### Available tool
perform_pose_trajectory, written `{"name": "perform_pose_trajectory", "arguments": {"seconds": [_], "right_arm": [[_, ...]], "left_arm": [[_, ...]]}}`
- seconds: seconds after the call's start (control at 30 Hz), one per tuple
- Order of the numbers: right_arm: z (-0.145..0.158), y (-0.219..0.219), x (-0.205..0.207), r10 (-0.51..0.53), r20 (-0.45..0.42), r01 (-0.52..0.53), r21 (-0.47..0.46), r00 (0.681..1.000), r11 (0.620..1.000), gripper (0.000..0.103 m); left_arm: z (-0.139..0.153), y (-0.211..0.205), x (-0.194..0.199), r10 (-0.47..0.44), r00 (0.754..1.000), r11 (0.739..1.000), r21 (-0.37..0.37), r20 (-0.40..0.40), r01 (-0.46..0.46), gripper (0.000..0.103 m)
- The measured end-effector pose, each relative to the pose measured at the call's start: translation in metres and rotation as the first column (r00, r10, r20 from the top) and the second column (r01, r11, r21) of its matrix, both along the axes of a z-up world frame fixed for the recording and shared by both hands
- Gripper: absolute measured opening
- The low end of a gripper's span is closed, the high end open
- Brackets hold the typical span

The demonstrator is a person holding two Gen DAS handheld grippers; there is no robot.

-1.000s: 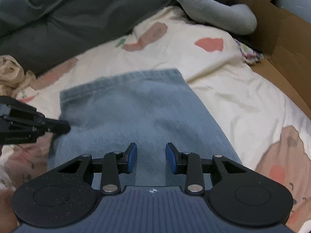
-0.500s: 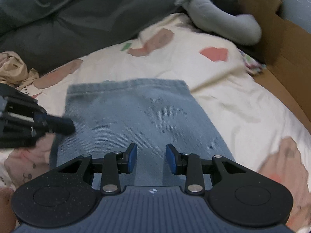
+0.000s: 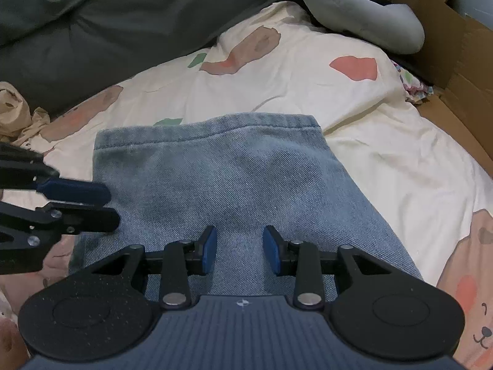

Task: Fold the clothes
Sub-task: 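Carry the held waistband with both grippers over the jeans, folding them in half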

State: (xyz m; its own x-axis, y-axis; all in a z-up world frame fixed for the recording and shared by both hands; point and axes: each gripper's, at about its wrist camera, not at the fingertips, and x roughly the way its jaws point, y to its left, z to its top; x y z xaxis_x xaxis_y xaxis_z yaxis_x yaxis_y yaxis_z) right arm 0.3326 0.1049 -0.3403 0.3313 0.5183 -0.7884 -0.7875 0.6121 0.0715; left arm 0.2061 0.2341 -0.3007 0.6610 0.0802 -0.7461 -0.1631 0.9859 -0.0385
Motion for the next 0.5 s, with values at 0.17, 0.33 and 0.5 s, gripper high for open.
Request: {"name": "perform_pose_trajectory", "arguments": {"seconds": [0.17, 0.33, 0.5], "right_arm": [[0.000, -0.016, -0.005, 0.036, 0.002, -0.036, -0.028, 0.999, 0.999, 0.041], [0.001, -0.042, -0.012, 0.026, 0.029, -0.023, -0.092, 0.999, 0.995, 0.042], [0.004, -0.074, -0.012, -0.020, 0.033, 0.023, -0.109, 0.999, 0.994, 0.045]], "left_arm": [[0.002, -0.001, 0.011, -0.038, 0.999, 0.997, 0.069, -0.001, 0.038, 0.031], [-0.002, 0.003, 0.016, -0.020, 1.000, 0.997, 0.071, -0.007, 0.021, 0.036], [-0.001, -0.004, 0.013, -0.028, 1.000, 0.995, 0.098, -0.007, 0.028, 0.042]]}}
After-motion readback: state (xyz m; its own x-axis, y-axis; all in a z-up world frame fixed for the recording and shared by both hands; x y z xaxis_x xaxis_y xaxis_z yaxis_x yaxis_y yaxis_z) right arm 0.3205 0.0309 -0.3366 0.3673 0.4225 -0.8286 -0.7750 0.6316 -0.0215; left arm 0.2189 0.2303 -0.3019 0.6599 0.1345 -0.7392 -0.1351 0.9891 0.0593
